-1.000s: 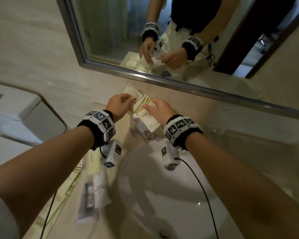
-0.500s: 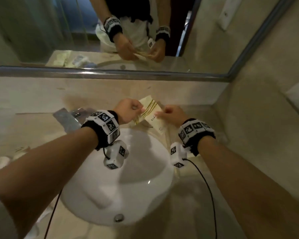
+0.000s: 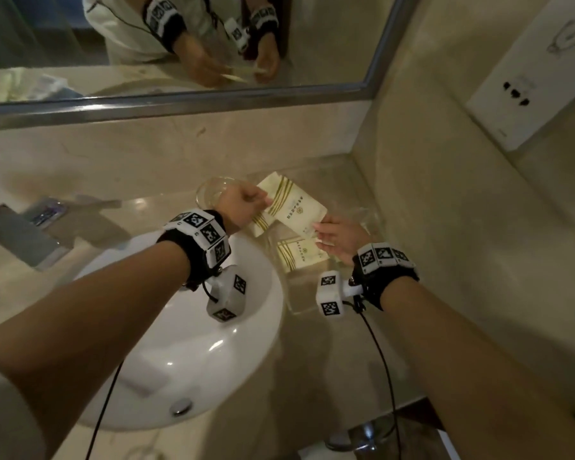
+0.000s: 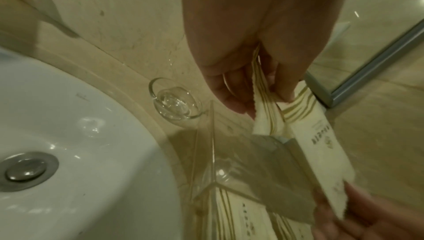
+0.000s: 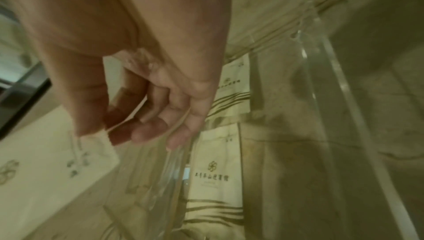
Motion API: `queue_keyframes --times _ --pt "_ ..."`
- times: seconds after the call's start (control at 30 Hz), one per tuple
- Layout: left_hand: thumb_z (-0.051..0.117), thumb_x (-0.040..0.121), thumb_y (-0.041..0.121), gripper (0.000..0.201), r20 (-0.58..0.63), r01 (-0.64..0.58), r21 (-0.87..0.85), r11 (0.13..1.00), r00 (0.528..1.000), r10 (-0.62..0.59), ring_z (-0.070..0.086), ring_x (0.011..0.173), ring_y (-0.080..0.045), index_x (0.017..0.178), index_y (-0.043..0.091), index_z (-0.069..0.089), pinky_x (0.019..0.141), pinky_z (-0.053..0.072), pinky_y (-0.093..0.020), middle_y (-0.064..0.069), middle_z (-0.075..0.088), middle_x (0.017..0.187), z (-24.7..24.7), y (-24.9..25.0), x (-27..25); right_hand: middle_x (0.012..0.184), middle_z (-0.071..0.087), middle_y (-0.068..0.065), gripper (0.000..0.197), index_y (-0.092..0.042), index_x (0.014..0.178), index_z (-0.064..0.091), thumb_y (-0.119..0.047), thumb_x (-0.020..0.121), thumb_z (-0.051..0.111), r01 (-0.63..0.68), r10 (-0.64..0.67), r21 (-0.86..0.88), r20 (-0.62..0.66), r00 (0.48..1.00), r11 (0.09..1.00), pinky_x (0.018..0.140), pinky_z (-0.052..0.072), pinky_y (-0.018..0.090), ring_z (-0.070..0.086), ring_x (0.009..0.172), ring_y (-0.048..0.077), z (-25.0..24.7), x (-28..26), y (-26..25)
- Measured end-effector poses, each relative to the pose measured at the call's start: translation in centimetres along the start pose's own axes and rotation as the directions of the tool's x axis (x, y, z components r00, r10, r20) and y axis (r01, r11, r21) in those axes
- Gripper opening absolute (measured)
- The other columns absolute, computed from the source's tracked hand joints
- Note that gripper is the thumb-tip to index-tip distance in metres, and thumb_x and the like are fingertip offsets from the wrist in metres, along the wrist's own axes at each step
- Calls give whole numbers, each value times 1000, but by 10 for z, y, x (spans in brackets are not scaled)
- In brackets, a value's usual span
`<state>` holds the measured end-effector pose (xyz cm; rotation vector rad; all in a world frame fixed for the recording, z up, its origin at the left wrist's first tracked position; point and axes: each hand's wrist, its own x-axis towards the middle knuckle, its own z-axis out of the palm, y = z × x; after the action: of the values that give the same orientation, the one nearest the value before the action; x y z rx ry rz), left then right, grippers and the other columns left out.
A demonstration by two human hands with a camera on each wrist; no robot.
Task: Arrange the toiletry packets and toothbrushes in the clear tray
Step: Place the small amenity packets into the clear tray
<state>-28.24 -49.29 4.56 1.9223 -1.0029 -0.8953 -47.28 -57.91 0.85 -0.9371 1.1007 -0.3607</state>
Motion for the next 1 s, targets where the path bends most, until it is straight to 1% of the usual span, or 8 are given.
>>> queue_keyframes --times 0.17,0.3,0.43,0.57,0.67,0.77,0.87,1.0 --pt "61 84 3 16 58 10 -5 1000 998 -10 55 89 -18 84 18 67 85 48 -34 -2 61 86 6 -7 0 95 64 11 9 -6 99 54 0 93 50 -3 11 176 -42 999 984 68 60 30 63 88 22 -22 5 12" --pt "57 83 -7 33 -3 40 -63 997 999 -40 54 91 -22 113 7 55 64 54 -25 -4 52 99 4 -17 2 86 62 6 17 -13 84 56 0 93 49 -78 64 -185 -82 995 980 54 56 22 61 75 17 -44 3 18" --pt "58 82 -8 58 13 66 -78 995 998 -65 55 96 -26 134 11 39 82 54 -49 -7 46 107 3 -20 3 78 57 4 10 -12 86 59 -3 90 56 -189 128 -479 -157 979 857 50 45 23 54 64 16 -55 5 31" --pt "59 83 -6 51 -10 68 -68 995 998 -69 58 108 -36 129 5 41 82 53 -47 -21 53 123 3 -22 8 80 59 8 14 -6 101 60 1 90 55 -210 99 -514 -234 967 832 40 48 19 56 59 16 -42 10 37" --pt "61 83 -2 39 -53 60 -35 998 997 -62 61 106 -39 119 0 50 84 52 -42 -26 60 118 4 -23 11 98 54 16 15 -5 81 55 7 90 52 -157 42 -393 -286 957 906 44 54 29 60 69 28 -26 16 40" --pt "62 82 -1 33 -47 73 -59 996 996 -76 62 104 -36 114 -2 55 82 51 -35 -24 63 115 5 -24 12 105 50 17 23 -8 72 52 9 88 54 -130 35 -281 -319 947 951 71 58 48 58 97 40 -15 24 42" --pt "64 81 0 34 -38 76 -73 994 996 -79 63 104 -34 114 -1 57 80 50 -32 -22 63 116 5 -25 11 102 52 17 29 -10 65 50 8 86 57 -99 10 -232 -355 935 968 80 55 48 57 93 39 -8 27 42" --pt "67 79 2 35 -16 61 -43 997 998 -62 63 105 -33 113 2 59 85 53 -36 -20 63 116 3 -27 11 97 58 17 13 -3 78 55 -7 90 59 -63 -52 -276 -391 919 959 72 59 48 63 82 37 -6 27 44"
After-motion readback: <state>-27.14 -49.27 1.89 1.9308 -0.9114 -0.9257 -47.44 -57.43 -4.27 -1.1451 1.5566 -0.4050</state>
